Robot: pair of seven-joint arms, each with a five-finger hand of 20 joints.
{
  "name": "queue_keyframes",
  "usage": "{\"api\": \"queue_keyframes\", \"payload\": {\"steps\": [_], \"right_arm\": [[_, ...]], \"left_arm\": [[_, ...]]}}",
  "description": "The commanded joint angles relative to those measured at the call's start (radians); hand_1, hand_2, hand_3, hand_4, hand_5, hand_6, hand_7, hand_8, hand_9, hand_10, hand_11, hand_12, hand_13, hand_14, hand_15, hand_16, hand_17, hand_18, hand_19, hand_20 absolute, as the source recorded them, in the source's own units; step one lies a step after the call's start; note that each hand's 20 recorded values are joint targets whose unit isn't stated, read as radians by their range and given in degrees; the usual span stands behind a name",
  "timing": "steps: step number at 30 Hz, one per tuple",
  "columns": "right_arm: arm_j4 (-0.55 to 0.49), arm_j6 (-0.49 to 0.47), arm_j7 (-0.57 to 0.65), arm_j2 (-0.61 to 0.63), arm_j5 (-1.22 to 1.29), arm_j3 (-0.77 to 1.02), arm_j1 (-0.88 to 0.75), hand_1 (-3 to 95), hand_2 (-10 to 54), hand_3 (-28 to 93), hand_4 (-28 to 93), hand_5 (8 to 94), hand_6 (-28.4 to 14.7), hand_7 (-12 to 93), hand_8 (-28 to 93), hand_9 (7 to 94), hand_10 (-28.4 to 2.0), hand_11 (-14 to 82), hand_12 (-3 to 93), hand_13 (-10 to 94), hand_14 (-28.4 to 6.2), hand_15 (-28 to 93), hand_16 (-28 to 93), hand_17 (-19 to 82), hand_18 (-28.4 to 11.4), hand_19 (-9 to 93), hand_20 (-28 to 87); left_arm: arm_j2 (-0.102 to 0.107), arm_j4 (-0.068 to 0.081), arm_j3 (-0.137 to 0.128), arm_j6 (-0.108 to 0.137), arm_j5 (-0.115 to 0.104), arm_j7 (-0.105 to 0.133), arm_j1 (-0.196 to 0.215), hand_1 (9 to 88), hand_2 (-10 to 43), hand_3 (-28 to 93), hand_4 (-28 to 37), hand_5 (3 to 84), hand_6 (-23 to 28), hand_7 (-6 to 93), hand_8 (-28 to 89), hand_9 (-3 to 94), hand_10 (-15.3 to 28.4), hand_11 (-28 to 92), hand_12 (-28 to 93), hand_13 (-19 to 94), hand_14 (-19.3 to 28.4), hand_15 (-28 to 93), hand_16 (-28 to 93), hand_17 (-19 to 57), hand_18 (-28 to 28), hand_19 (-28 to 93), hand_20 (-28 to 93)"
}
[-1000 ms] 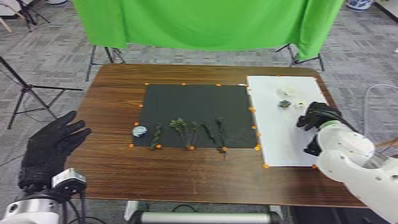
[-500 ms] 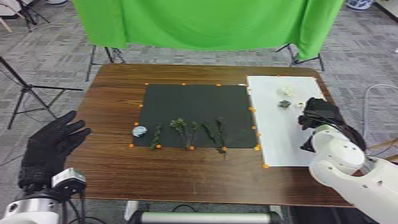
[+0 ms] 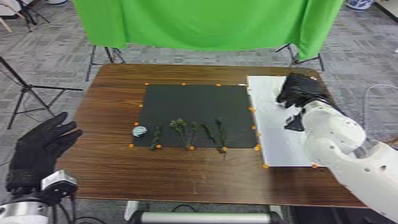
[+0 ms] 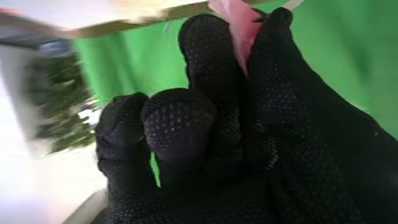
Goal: Arrange flowers
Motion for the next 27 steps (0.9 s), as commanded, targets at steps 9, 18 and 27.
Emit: {"api": "queue_keyframes", "payload": {"steps": [9, 18, 27], "right_arm": [[0.060, -0.118, -0.278, -0.340, -0.081, -0.186, 0.200, 52.3, -9.5, 81, -28, 82.3, 0.7, 25, 1, 89.1, -7.9, 25.9, 34.4, 74, -6.3, 80, 17, 30, -22.6, 93, 38], [0.193, -0.048, -0.236, -0.495, -0.080, -0.364, 0.303, 52.1, -9.5, 81, -28, 82.4, 0.9, 26, 1, 89.2, -7.8, 25.8, 34.4, 74, -6.5, 80, 17, 30, -22.5, 93, 38], [0.305, 0.097, -0.118, -0.562, 0.013, -0.598, 0.457, 51.9, -9.5, 81, -28, 82.3, 1.1, 26, 1, 89.1, -8.1, 26.2, 34.0, 74, -6.6, 80, 17, 30, -22.5, 93, 38]], "left_arm": [[-0.008, -0.005, -0.012, -0.023, 0.005, -0.011, 0.008, 25.2, 4.3, 83, -18.5, 42.3, 11.6, 15.1, -10, 39.1, 20.3, 27, 10, 30, 27.4, 53, -10, -6.1, 24.0, 63, -6], [0.005, 0.014, -0.004, -0.044, 0.006, -0.002, -0.032, 25.2, 4.2, 83, -18.5, 42.3, 11.6, 15.1, -10, 39.1, 20.2, 28, 10, 30, 27.4, 53, -10, -6.0, 24.0, 63, -6], [0.032, 0.043, 0.018, -0.063, 0.004, 0.006, -0.098, 25.1, 4.0, 83, -18.5, 42.3, 11.5, 15.1, -10, 39.2, 20.2, 28, 10, 30, 27.4, 52, -10, -5.9, 24.2, 63, -6]]}}
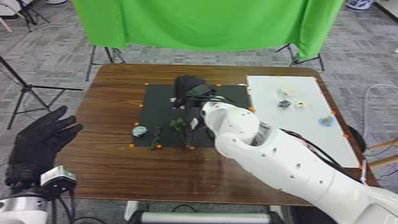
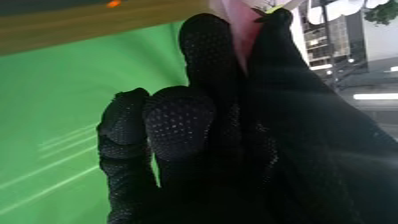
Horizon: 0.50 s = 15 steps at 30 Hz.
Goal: Arrange flowers
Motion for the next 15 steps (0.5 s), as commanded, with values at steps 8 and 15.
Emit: {"api": "queue_keyframes", "payload": {"steps": [8, 15], "right_arm": [[0.117, 0.190, 0.241, -0.091, 0.131, -0.309, 0.232, 51.9, -9.5, 81, -28, 82.2, 1.3, 26, 0, 89.0, -8.2, 26.7, 33.5, 74, -6.5, 80, 17, 30, -22.4, 93, 38], [0.137, 0.233, 0.301, -0.100, 0.211, -0.350, 0.261, 51.4, -9.5, 81, -28, 81.0, 1.5, 26, 0, 88.3, -8.0, 27.4, 33.3, 74, -6.4, 80, 17, 30, -22.5, 93, 38]], "left_arm": [[0.068, 0.055, 0.058, -0.047, 0.004, 0.005, -0.130, 25.2, 3.9, 83, -18.6, 42.3, 11.5, 15.1, -10, 39.2, 20.2, 28, 10, 31, 27.4, 53, -10, -5.9, 24.3, 63, -6], [0.072, 0.069, 0.065, -0.065, 0.007, 0.002, -0.159, 25.2, 3.9, 83, -18.5, 42.3, 11.5, 15.2, -10, 39.2, 20.2, 28, 10, 31, 27.4, 53, -10, -5.9, 24.2, 63, -6]]}}
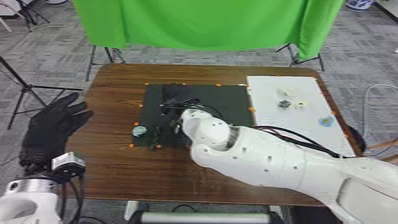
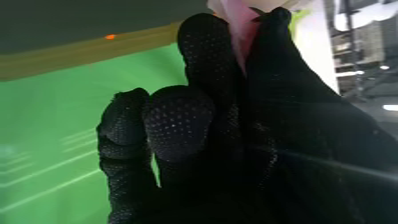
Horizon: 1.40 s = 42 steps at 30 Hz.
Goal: Arrange flowers
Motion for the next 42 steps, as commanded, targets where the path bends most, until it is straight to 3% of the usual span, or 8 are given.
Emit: {"api": "queue_keyframes", "payload": {"steps": [1, 7, 13, 20, 25, 28, 36, 42], "right_arm": [[0.023, 0.030, 0.036, -0.020, 0.061, 0.004, 0.035, 51.2, -9.5, 81, -28, 80.4, 1.6, 27, 0, 87.9, -8.0, 27.9, 33.1, 73, -6.4, 80, 17, 30, -22.5, 93, 38], [0.026, 0.054, 0.039, -0.042, 0.113, -0.006, 0.042, 50.2, -9.5, 80, -28, 79.7, 1.7, 27, -1, 86.9, -8.0, 29.0, 32.5, 73, -6.2, 80, 16, 30, -22.4, 93, 38], [0.032, 0.033, 0.023, -0.059, 0.154, -0.010, 0.054, 47.9, -9.4, 79, -28, 77.0, 1.3, 28, -3, 84.0, -8.4, 30.6, 29.8, 71, -6.2, 81, 16, 29, -21.8, 93, 38], [0.037, -0.069, 0.058, -0.069, 0.160, 0.050, 0.020, 44.9, -9.5, 78, -28, 72.7, 0.5, 29, -5, 80.1, -9.1, 31.7, 27.4, 69, -6.3, 81, 16, 27, -21.5, 93, 39], [0.042, -0.146, 0.068, -0.081, 0.152, 0.091, -0.006, 42.3, -9.5, 79, -28, 70.3, 0.1, 28, -5, 77.0, -9.8, 35.6, 24.6, 67, -6.8, 82, 15, 26, -21.6, 93, 38], [0.044, -0.174, 0.073, -0.087, 0.147, 0.120, -0.025, 39.8, -9.5, 81, -28, 68.0, 0.0, 28, -7, 74.2, -10.3, 38.7, 22.2, 65, -7.4, 83, 14, 25, -21.5, 93, 38], [0.044, -0.160, 0.081, -0.090, 0.151, 0.115, -0.020, 36.9, -9.5, 84, -28, 65.5, -0.3, 27, -15, 70.4, -11.4, 44.5, 18.0, 63, -8.0, 84, 12, 24, -21.6, 93, 37], [0.040, -0.156, 0.091, -0.088, 0.149, 0.131, -0.034, 34.5, -9.5, 85, -28, 61.8, -1.4, 28, -18, 65.7, -11.9, 47.7, 16.7, 61, -8.4, 85, 12, 24, -21.6, 93, 38]], "left_arm": [[0.010, 0.009, 0.005, -0.024, 0.006, -0.001, -0.019, 25.2, 3.9, 83, -18.5, 42.3, 11.5, 15.1, -10, 39.2, 20.2, 28, 10, 31, 27.4, 53, -10, -5.9, 24.2, 63, -6], [0.019, 0.018, 0.018, -0.032, 0.003, -0.002, -0.039, 25.1, 3.8, 83, -18.5, 42.3, 11.5, 15.2, -10, 39.3, 20.1, 28, 10, 31, 27.4, 53, -10, -5.9, 24.2, 63, -6], [0.035, 0.012, 0.027, -0.012, -0.006, 0.026, -0.029, 25.2, 3.8, 83, -18.5, 42.3, 11.5, 15.2, -10, 39.2, 20.1, 28, 10, 31, 27.4, 53, -10, -5.9, 24.3, 63, -6], [0.046, 0.017, 0.034, 0.000, -0.009, 0.034, -0.032, 25.2, 3.9, 83, -18.5, 42.3, 11.5, 15.1, -10, 39.2, 20.1, 28, 10, 31, 27.4, 53, -10, -5.8, 24.5, 64, -6], [0.055, 0.010, 0.034, 0.011, -0.016, 0.059, -0.020, 25.2, 3.9, 83, -18.4, 42.3, 11.5, 15.2, -10, 39.2, 20.1, 28, 10, 31, 27.3, 53, -10, -5.8, 24.4, 64, -6], [0.058, 0.008, 0.034, 0.014, -0.014, 0.063, -0.014, 25.3, 3.7, 83, -18.3, 42.3, 11.5, 15.1, -10, 39.3, 20.1, 28, 10, 31, 27.3, 53, -10, -5.8, 24.4, 64, -6], [0.055, 0.007, 0.034, 0.013, -0.012, 0.054, -0.016, 25.3, 3.3, 83, -18.3, 42.3, 11.5, 15.2, -10, 39.3, 20.1, 28, 10, 31, 27.3, 53, -10, -5.8, 24.3, 64, -6], [0.034, 0.012, 0.022, -0.005, -0.001, 0.020, -0.036, 25.3, 3.1, 83, -18.2, 42.4, 11.5, 15.2, -10, 39.3, 20.1, 28, 10, 31, 27.3, 53, -10, -5.8, 24.3, 64, -6]]}}
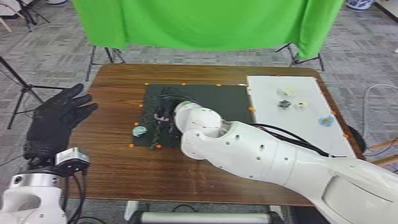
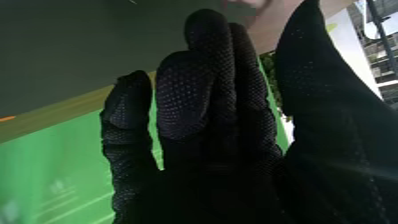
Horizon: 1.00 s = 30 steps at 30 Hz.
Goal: Arrange flowers
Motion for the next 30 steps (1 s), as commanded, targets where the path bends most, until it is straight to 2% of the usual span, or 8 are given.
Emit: {"api": "queue_keyframes", "payload": {"steps": [1, 6, 11, 13, 19, 21, 25, 30], "right_arm": [[-0.003, 0.020, 0.020, -0.007, -0.018, 0.017, -0.005, 34.2, -9.5, 85, -28, 61.4, -1.6, 28, -18, 65.1, -12.1, 48.0, 16.5, 61, -8.5, 86, 12, 24, -21.6, 93, 38], [-0.032, -0.044, -0.014, -0.003, -0.061, 0.095, -0.068, 32.6, -9.5, 86, -28, 58.1, -2.8, 28, -18, 61.6, -13.6, 49.0, 15.7, 60, -9.0, 86, 11, 23, -21.6, 93, 39], [-0.104, -0.137, -0.057, 0.051, -0.112, 0.170, -0.109, 31.9, -9.5, 88, -28, 55.8, -3.3, 28, -19, 59.3, -14.8, 48.7, 14.9, 57, -9.8, 86, 10, 21, -21.7, 92, 38], [-0.134, -0.164, -0.067, 0.074, -0.124, 0.212, -0.129, 31.6, -9.5, 88, -28, 55.0, -3.5, 28, -19, 58.3, -15.1, 48.4, 14.7, 57, -10.1, 86, 10, 21, -21.9, 92, 38], [-0.244, -0.237, -0.095, 0.142, -0.158, 0.327, -0.213, 30.7, -9.5, 88, -28, 53.9, -4.3, 28, -19, 56.8, -15.8, 47.1, 13.9, 55, -11.0, 86, 9, 20, -21.9, 91, 38], [-0.290, -0.207, -0.112, 0.191, -0.159, 0.340, -0.232, 30.4, -9.5, 88, -28, 53.6, -4.6, 27, -19, 56.2, -16.2, 46.2, 13.6, 54, -11.4, 86, 9, 19, -22.2, 90, 38], [-0.399, -0.183, -0.129, 0.294, -0.165, 0.449, -0.352, 30.1, -9.5, 88, -28, 53.1, -4.8, 27, -18, 54.9, -16.6, 43.8, 12.9, 54, -11.5, 85, 8, 19, -22.1, 90, 39], [-0.510, -0.142, -0.137, 0.414, -0.166, 0.594, -0.518, 30.1, -9.5, 88, -28, 52.7, -4.9, 26, -18, 54.5, -17.2, 39.1, 12.3, 54, -11.9, 85, 8, 19, -22.1, 89, 39]], "left_arm": [[-0.020, 0.000, -0.011, -0.008, 0.007, -0.031, -0.006, 25.3, 3.1, 83, -18.1, 42.4, 11.5, 15.2, -10, 39.3, 20.0, 28, 10, 31, 27.3, 53, -10, -5.8, 24.3, 64, -6], [-0.035, -0.016, -0.031, 0.003, 0.006, -0.035, 0.039, 25.4, 3.0, 83, -18.1, 42.4, 11.6, 15.3, -10, 39.4, 20.1, 28, 10, 31, 27.3, 53, -10, -5.8, 24.3, 64, -6], [-0.073, -0.024, -0.065, 0.009, 0.001, -0.050, 0.079, 25.4, 2.9, 83, -18.1, 42.4, 11.6, 15.4, -10, 39.4, 20.1, 28, 10, 31, 27.3, 53, -10, -5.8, 24.3, 64, -6], [-0.062, -0.041, -0.060, 0.033, -0.006, -0.017, 0.127, 25.5, 3.0, 83, -18.2, 42.4, 11.5, 15.4, -10, 39.6, 20.2, 28, 10, 31, 27.3, 53, -10, -5.8, 24.3, 64, -6], [-0.093, -0.060, -0.075, 0.045, -0.007, -0.009, 0.178, 25.5, 3.3, 83, -18.3, 42.5, 11.6, 15.4, -10, 39.7, 20.3, 28, 10, 31, 27.5, 53, -10, -5.8, 24.3, 64, -6], [-0.091, -0.055, -0.059, 0.053, -0.016, 0.014, 0.185, 25.5, 3.4, 83, -18.3, 42.5, 11.6, 15.4, -10, 39.7, 20.2, 28, 10, 31, 27.4, 53, -10, -5.8, 24.3, 64, -6], [-0.098, -0.058, -0.060, 0.036, -0.003, -0.004, 0.191, 25.5, 3.4, 83, -18.2, 42.5, 11.6, 15.4, -10, 39.8, 20.2, 28, 10, 31, 27.4, 53, -10, -5.8, 24.3, 64, -6], [-0.111, -0.067, -0.056, 0.046, -0.004, 0.005, 0.213, 25.5, 3.5, 83, -18.0, 42.6, 11.6, 15.3, -10, 39.7, 20.2, 28, 10, 31, 27.3, 53, -10, -5.8, 24.3, 64, -6]]}}
